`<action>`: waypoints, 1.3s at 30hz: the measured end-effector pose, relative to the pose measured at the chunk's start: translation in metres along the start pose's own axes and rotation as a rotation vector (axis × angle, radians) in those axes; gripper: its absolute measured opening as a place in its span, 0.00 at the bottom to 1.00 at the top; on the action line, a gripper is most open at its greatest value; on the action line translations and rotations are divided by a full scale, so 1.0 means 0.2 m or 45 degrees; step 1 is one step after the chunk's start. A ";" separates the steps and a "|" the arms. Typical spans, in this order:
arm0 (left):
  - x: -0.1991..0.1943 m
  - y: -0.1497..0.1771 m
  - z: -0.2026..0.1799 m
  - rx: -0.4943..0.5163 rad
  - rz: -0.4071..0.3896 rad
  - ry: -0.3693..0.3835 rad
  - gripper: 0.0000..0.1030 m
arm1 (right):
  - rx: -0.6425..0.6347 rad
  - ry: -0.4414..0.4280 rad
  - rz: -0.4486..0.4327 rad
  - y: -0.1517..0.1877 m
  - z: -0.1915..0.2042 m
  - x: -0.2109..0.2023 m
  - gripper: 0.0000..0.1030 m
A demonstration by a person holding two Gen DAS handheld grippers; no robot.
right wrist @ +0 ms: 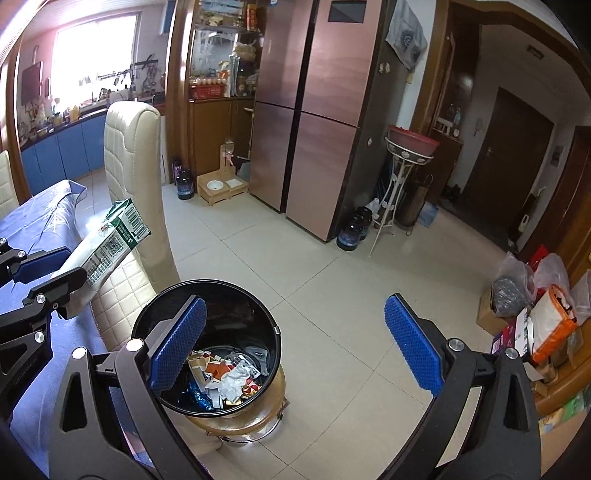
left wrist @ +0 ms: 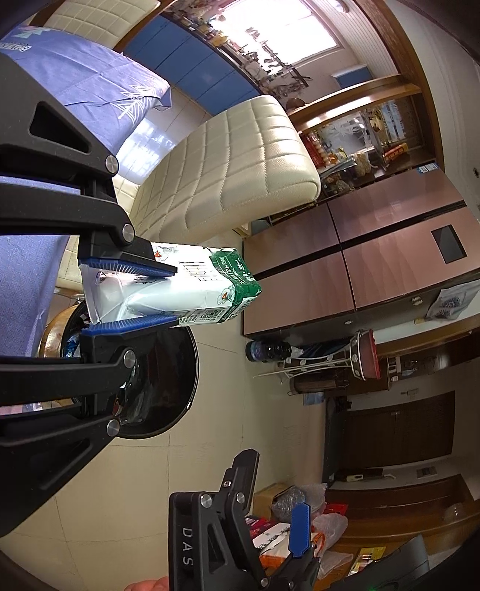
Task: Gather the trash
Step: 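Open the left tool to drop the milk carton into the bin, then move both tools back to the table toward the bowl and wrapper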
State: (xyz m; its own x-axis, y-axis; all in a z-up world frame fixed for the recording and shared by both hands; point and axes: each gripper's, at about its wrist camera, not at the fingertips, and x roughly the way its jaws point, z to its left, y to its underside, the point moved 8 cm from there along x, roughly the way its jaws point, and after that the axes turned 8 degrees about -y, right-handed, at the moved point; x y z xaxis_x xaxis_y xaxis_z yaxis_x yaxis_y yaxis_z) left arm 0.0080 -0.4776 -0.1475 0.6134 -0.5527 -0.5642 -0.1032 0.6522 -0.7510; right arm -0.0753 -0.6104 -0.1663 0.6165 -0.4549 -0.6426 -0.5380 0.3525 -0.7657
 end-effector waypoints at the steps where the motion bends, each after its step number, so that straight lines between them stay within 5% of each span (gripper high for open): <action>1: 0.00 -0.01 0.00 0.002 -0.003 0.002 0.21 | 0.006 0.001 0.001 0.00 -0.01 0.00 0.94; 15: -0.01 -0.08 -0.09 0.066 -0.060 0.007 0.24 | 0.030 0.031 0.013 0.04 -0.04 -0.03 0.93; 17: -0.02 -0.08 -0.08 0.054 -0.066 0.001 0.49 | 0.036 0.028 0.013 0.04 -0.04 -0.04 0.93; 18: -0.03 -0.08 -0.07 0.036 -0.074 0.002 0.77 | 0.037 0.028 0.013 0.04 -0.04 -0.04 0.93; 19: -0.05 -0.09 -0.06 0.012 -0.096 0.002 0.84 | 0.036 0.026 0.012 0.04 -0.04 -0.04 0.93; 39: -0.13 0.08 0.20 -0.116 -0.014 -0.093 0.85 | -0.054 -0.095 -0.001 -0.02 0.23 -0.05 0.96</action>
State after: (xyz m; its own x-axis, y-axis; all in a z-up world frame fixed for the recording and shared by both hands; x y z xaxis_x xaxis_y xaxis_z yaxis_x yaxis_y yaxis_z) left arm 0.0221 -0.4315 -0.1300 0.6697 -0.5182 -0.5319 -0.1649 0.5945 -0.7870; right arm -0.0536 -0.5700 -0.1585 0.6573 -0.3926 -0.6434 -0.5604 0.3162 -0.7655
